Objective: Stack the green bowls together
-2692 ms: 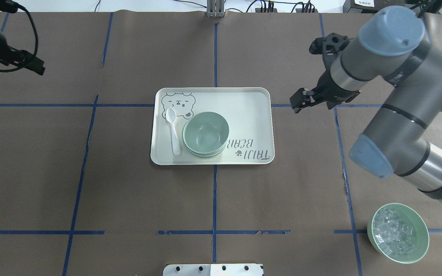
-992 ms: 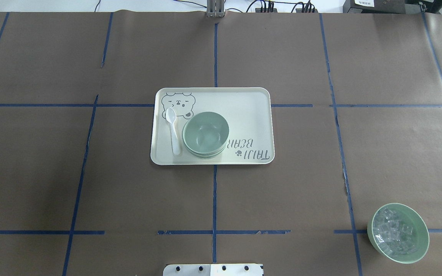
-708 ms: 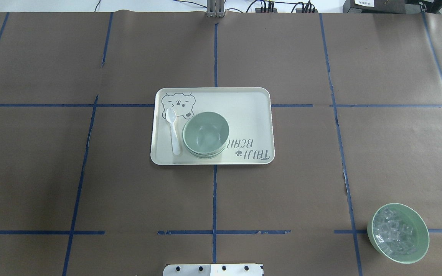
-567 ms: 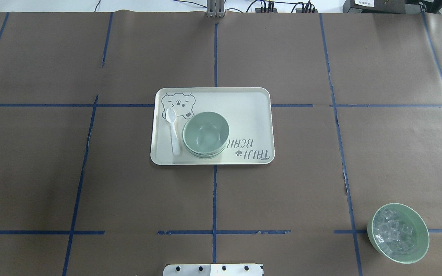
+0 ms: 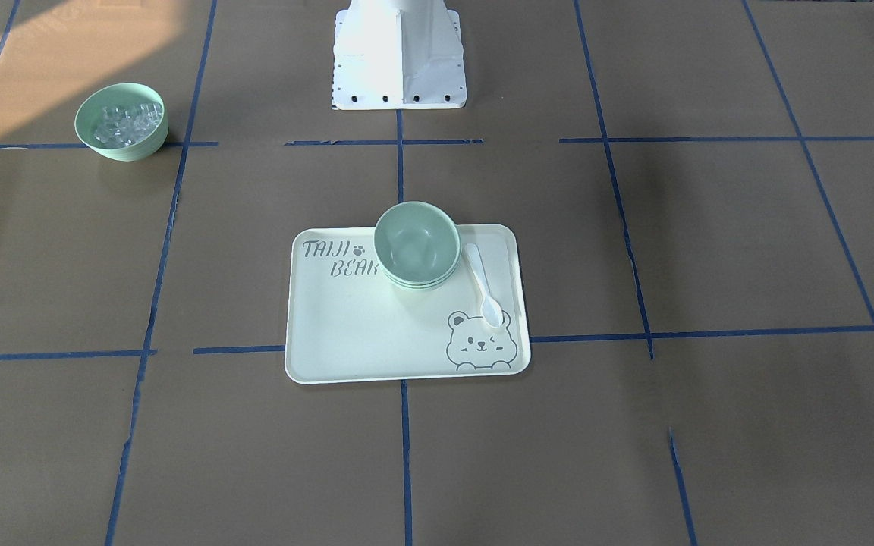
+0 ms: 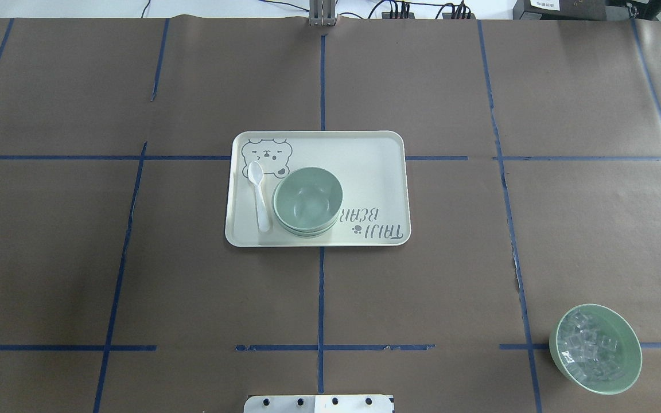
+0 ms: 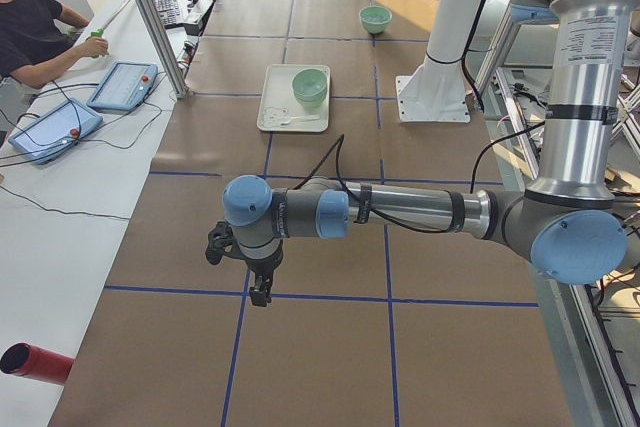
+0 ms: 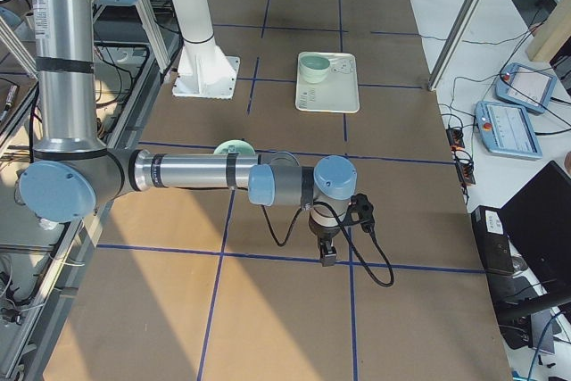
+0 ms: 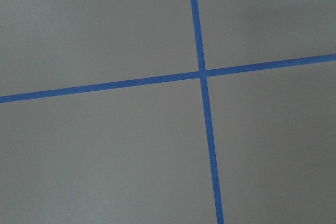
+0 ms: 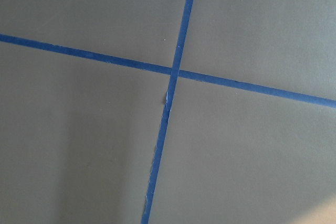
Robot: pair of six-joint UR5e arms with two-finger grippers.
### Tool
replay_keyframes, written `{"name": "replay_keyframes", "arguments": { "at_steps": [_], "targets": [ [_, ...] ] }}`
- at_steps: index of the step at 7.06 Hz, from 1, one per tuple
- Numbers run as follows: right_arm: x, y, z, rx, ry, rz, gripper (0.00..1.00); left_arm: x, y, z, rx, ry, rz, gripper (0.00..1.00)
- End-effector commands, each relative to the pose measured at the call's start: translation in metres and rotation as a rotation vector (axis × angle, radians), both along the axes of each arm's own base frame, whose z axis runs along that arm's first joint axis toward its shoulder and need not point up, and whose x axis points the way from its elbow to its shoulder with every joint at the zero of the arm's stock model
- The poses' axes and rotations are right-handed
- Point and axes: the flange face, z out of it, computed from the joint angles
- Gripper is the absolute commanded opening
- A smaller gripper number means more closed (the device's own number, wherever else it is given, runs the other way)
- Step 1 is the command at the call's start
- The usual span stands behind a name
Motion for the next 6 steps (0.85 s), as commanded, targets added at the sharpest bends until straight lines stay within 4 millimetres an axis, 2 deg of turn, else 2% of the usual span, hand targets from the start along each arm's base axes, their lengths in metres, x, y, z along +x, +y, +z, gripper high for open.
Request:
{"name": "replay_keyframes", "arguments": {
  "at_steps": [1,6],
  "targets": [
    [0.0033,-0.0002,-0.0009,-0.046,-0.004,0.058,1.0,0.0,0.0002,0.0006,-0.003,0.0,0.0,1.0],
    [0.0032,-0.0003,-0.0017,-0.053,-0.006,0.067,1.0,0.0001,-0.0001,0.0014,-0.044,0.002,-0.049,1.0]
  ]
}}
